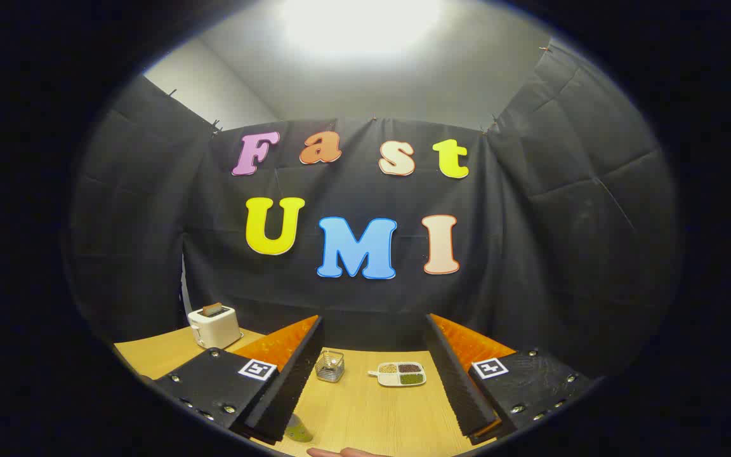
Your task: Take the bottle from table, then pour the juice into the cup, finally place the bottle on the coaster
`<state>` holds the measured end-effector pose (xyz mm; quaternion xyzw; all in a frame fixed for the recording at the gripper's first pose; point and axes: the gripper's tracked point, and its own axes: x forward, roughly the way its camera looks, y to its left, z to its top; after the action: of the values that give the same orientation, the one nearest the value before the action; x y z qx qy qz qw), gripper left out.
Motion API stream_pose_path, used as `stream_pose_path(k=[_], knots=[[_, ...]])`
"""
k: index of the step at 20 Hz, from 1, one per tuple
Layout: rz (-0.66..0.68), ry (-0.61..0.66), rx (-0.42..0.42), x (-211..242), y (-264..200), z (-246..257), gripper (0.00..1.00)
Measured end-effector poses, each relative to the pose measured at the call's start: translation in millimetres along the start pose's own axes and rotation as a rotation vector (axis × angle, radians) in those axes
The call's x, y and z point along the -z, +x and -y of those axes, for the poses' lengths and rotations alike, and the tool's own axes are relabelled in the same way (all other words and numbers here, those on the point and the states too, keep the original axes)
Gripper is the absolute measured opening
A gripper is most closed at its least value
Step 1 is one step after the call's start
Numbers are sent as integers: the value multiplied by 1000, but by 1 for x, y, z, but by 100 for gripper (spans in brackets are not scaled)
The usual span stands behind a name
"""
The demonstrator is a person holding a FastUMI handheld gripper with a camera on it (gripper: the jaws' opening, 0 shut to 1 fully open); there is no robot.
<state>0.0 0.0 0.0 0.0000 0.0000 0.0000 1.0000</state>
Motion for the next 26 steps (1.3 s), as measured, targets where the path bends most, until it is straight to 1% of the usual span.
stream_pose_path(k=[3, 7, 12, 14, 15, 22, 26], knots=[[-17, 8, -25, 10, 6, -12, 96], [-39, 23, -24, 21, 9, -15, 96], [-43, 22, 27, 21, 9, -5, 96], [-50, 42, 56, 21, 11, 1, 96], [-57, 51, 55, 24, 11, -1, 96], [-51, 58, -5, 33, 14, -19, 96], [-42, 50, -22, 48, 12, -31, 96]])
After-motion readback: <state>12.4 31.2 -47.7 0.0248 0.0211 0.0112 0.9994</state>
